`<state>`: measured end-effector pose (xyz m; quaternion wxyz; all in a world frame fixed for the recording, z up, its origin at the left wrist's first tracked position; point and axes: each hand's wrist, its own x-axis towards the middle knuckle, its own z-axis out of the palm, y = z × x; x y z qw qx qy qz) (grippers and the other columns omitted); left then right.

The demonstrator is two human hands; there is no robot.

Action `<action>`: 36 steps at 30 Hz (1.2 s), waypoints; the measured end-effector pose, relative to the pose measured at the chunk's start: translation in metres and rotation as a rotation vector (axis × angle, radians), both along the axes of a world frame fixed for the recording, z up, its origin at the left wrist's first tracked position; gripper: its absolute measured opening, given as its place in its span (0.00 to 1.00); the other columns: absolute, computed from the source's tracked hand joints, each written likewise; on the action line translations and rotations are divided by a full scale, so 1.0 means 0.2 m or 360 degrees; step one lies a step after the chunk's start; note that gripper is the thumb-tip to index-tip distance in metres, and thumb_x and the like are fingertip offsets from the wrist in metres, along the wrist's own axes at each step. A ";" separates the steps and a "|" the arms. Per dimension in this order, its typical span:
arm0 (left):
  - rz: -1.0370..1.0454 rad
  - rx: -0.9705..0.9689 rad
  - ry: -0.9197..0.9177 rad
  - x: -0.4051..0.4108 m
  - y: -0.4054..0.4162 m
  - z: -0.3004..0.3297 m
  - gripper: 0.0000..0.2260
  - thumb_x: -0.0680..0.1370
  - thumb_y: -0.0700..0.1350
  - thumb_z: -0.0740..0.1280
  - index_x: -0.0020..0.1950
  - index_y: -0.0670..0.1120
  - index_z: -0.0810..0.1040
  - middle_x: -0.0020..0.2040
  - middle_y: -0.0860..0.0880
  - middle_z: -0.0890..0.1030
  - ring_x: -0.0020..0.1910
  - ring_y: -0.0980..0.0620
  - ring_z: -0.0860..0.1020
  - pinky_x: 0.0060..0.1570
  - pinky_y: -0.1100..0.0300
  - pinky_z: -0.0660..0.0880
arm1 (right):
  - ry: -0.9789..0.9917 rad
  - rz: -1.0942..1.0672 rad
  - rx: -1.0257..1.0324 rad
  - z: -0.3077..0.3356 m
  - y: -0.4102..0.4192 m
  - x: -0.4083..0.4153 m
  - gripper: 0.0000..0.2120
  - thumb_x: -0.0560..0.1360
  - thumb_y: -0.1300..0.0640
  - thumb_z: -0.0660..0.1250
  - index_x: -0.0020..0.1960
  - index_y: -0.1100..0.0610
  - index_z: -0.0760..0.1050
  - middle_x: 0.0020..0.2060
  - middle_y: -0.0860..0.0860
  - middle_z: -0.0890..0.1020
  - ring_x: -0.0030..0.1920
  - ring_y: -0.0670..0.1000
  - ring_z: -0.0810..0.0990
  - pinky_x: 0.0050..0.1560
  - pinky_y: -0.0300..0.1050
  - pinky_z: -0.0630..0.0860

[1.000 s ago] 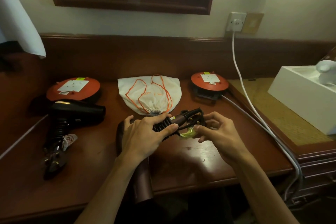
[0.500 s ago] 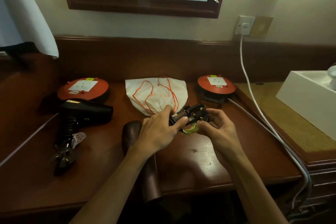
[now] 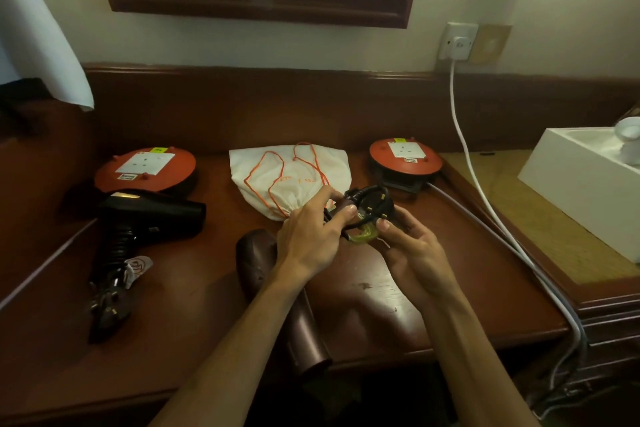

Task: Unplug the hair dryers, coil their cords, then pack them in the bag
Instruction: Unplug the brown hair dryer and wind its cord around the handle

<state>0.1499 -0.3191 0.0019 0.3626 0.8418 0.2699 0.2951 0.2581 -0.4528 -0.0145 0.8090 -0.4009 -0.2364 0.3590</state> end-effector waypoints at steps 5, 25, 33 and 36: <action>-0.0170 -0.0236 -0.0056 0.00 0.05 0.02 0.10 0.77 0.61 0.67 0.53 0.58 0.79 0.44 0.52 0.84 0.45 0.49 0.85 0.47 0.43 0.83 | -0.0240 0.0119 -0.0047 -0.01 -0.01 0.04 0.21 0.77 0.69 0.65 0.69 0.66 0.73 0.64 0.63 0.80 0.63 0.62 0.80 0.60 0.51 0.80; -0.0689 -0.0108 0.0511 0.08 0.11 -0.01 0.11 0.84 0.53 0.64 0.54 0.49 0.82 0.47 0.53 0.82 0.51 0.52 0.80 0.58 0.47 0.78 | -0.1432 -0.0260 -0.0803 -0.15 -0.19 0.09 0.28 0.68 0.50 0.76 0.68 0.50 0.75 0.55 0.42 0.84 0.55 0.43 0.83 0.55 0.41 0.82; -0.0729 0.0195 0.0782 0.04 0.06 0.04 0.16 0.84 0.53 0.63 0.68 0.48 0.80 0.60 0.49 0.82 0.59 0.51 0.78 0.61 0.52 0.77 | -0.1689 -0.0377 -0.0891 -0.28 -0.19 0.05 0.30 0.74 0.60 0.75 0.70 0.40 0.71 0.58 0.39 0.81 0.58 0.41 0.81 0.58 0.44 0.81; -0.0717 0.0132 0.0680 -0.07 0.05 0.08 0.16 0.83 0.53 0.66 0.70 0.53 0.78 0.63 0.52 0.81 0.63 0.55 0.77 0.64 0.56 0.75 | -0.1849 -0.0528 -0.1104 -0.34 -0.19 0.06 0.29 0.74 0.56 0.76 0.72 0.44 0.71 0.56 0.45 0.78 0.59 0.47 0.75 0.59 0.47 0.78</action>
